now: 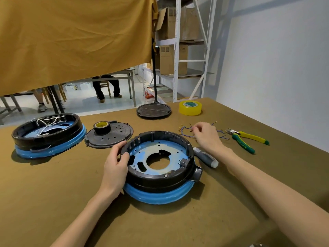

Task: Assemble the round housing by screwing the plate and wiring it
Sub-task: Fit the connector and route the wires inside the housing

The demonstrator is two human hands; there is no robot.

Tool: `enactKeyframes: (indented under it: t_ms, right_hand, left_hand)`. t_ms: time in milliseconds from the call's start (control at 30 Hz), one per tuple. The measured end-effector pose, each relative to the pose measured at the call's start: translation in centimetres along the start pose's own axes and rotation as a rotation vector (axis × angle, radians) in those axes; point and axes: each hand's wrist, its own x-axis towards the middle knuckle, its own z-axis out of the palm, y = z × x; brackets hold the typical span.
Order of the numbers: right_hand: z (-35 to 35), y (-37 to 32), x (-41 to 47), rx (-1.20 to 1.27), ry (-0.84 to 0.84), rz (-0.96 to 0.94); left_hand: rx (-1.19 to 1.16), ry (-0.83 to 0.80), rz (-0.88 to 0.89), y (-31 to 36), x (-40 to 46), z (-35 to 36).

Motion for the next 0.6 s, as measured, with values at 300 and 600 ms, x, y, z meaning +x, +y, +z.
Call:
enactKeyframes:
  t_ms: [300,600]
  right_hand:
    - [0.2,2.3,0.9,-0.527,-0.148,0.032]
    - [-1.0,1.8,-1.1,-0.24,-0.002,-0.049]
  left_hand:
    - [-0.062,0.004,0.024,-0.7,0.1,-0.1]
    - [-0.068,0.005,0.023,-0.5,-0.1,-0.1]
